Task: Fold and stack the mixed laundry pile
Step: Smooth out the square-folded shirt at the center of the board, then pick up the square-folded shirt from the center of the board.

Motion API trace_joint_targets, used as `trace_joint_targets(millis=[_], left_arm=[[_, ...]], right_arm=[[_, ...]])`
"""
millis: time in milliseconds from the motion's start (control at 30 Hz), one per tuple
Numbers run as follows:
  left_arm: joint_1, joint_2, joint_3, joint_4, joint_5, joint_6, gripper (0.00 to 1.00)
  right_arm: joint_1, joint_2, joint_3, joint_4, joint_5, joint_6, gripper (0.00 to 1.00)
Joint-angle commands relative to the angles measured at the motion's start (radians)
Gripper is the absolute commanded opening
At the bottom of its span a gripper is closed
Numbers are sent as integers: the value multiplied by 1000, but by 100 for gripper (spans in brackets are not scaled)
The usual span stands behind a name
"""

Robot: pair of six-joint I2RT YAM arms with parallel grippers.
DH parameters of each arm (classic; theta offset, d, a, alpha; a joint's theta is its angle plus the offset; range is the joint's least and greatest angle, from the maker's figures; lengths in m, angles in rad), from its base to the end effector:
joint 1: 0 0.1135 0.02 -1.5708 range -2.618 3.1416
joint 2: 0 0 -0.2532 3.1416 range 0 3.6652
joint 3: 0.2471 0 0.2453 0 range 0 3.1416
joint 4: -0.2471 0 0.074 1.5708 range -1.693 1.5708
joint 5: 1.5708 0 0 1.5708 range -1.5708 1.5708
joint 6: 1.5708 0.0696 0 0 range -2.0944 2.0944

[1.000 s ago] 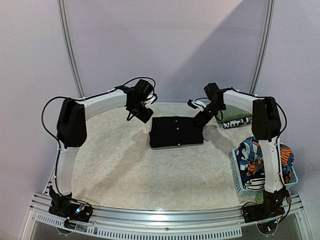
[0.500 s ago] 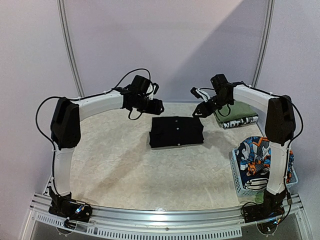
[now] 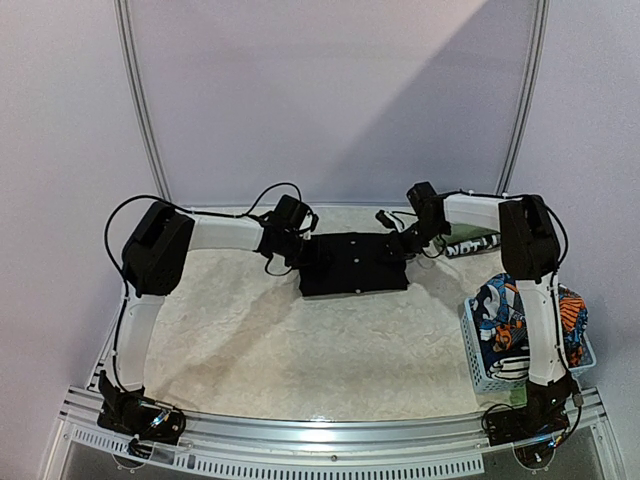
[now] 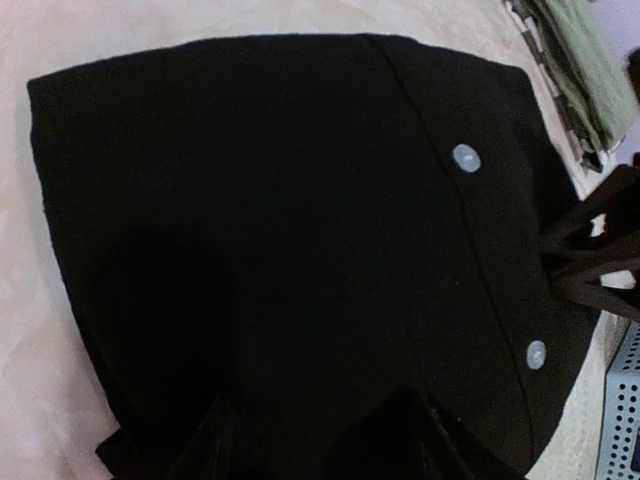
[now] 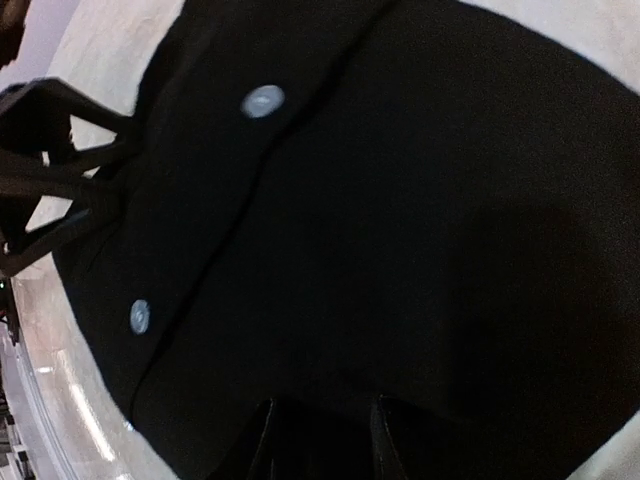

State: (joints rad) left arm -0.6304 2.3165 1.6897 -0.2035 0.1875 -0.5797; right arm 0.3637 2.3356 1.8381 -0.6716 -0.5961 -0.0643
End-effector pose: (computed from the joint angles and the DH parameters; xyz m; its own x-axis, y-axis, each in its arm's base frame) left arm 0.4089 -0.3145 0.1035 -0.8717 -0.0301 -0.4891 0.2429 0.8403 -0.4847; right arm 0.4388 0.2088 0.1143 -0.8263 -0.3714 -0.4234 -0.5538 0.6729 0.4905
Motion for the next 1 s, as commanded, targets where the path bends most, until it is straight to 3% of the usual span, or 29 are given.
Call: trace_joint_targets(millis=[0, 133, 233, 467, 567, 700, 967], left_arm=[[-23, -68, -123, 38, 2, -67, 62], [-39, -122, -168, -19, -19, -7, 62], [-69, -192, -162, -123, -104, 148, 65], [-235, -357, -170, -245, -476, 745, 75], [-284, -327, -131, -324, -500, 910, 76], [-305, -228, -28, -445, -519, 993, 76], [-308, -81, 81, -428, -563, 1049, 77]], right_arm=[[6, 131, 117, -61, 49, 128, 33], [15, 205, 172, -101, 91, 136, 41], [15, 205, 191, -98, 61, 129, 47], [12, -1, 156, -133, 65, 58, 54], [8, -111, 158, -158, 102, 18, 59], [-16, -241, 125, -164, 120, -10, 62], [-49, -496, -86, -139, 132, -85, 63]])
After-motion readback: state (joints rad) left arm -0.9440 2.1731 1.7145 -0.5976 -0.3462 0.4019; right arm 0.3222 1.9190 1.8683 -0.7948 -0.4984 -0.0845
